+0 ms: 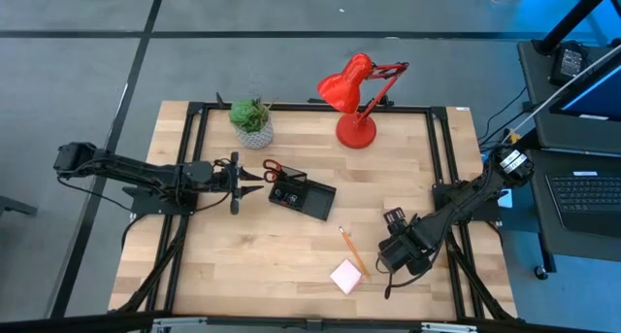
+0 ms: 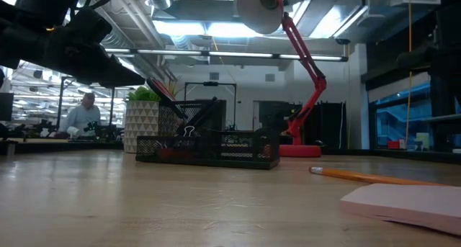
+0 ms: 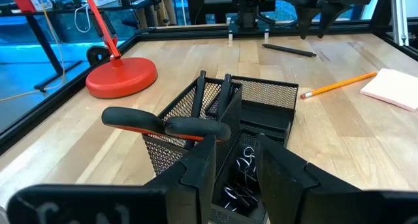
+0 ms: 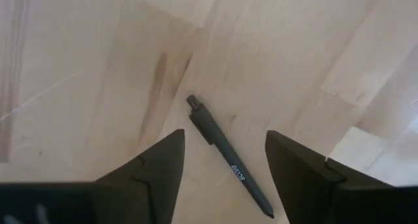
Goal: Pick and place office supplies into organizer
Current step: Put the black pen into the black desk organizer
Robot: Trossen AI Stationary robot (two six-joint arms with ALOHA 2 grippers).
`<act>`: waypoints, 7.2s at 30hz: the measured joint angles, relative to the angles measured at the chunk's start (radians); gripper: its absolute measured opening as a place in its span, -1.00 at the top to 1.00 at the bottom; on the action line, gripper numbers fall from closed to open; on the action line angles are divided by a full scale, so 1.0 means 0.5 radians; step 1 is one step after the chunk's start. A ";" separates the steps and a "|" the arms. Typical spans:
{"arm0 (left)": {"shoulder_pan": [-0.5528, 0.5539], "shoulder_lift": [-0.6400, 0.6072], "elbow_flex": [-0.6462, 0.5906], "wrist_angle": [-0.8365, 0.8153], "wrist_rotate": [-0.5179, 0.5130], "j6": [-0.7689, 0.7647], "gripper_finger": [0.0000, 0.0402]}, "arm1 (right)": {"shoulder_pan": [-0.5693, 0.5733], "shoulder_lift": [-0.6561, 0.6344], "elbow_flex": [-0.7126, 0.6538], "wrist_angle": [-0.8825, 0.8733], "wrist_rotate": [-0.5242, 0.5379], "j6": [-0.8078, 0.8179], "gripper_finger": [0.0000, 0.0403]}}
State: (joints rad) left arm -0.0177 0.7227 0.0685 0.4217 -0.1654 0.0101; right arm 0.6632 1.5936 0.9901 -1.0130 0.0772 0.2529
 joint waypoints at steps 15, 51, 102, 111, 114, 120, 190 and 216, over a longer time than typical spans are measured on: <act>0.000 0.000 0.000 -0.013 0.000 0.000 0.50 | 0.002 0.139 0.000 -0.071 0.001 -0.336 -0.05; 0.000 -0.001 0.000 -0.076 0.000 -0.106 0.50 | 0.001 0.215 -0.231 0.205 -0.043 -0.674 0.01; 0.000 -0.001 0.000 -0.075 0.000 -0.106 0.50 | 0.002 0.217 -0.239 0.304 -0.060 -0.733 0.71; 0.000 0.000 0.000 -0.075 0.000 -0.106 0.50 | 0.002 0.217 -0.236 0.309 -0.054 -0.720 0.79; 0.000 -0.001 0.000 -0.075 0.000 -0.106 0.50 | 0.002 0.217 -0.235 0.309 -0.053 -0.719 0.81; -0.001 0.000 0.000 -0.075 0.001 -0.106 0.50 | 0.001 0.221 -0.199 0.253 -0.052 -0.681 0.83; 0.000 -0.001 0.000 -0.075 0.008 -0.136 0.50 | 0.002 0.217 -0.017 0.175 0.072 -0.627 0.83; 0.000 -0.001 0.000 -0.077 0.009 -0.137 0.50 | -0.333 -0.327 -0.016 1.047 0.336 -0.904 0.79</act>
State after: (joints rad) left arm -0.0177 0.7223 0.0685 0.3832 -0.1608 -0.0582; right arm 0.4965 1.4300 0.9821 -0.4895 0.2452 -0.1992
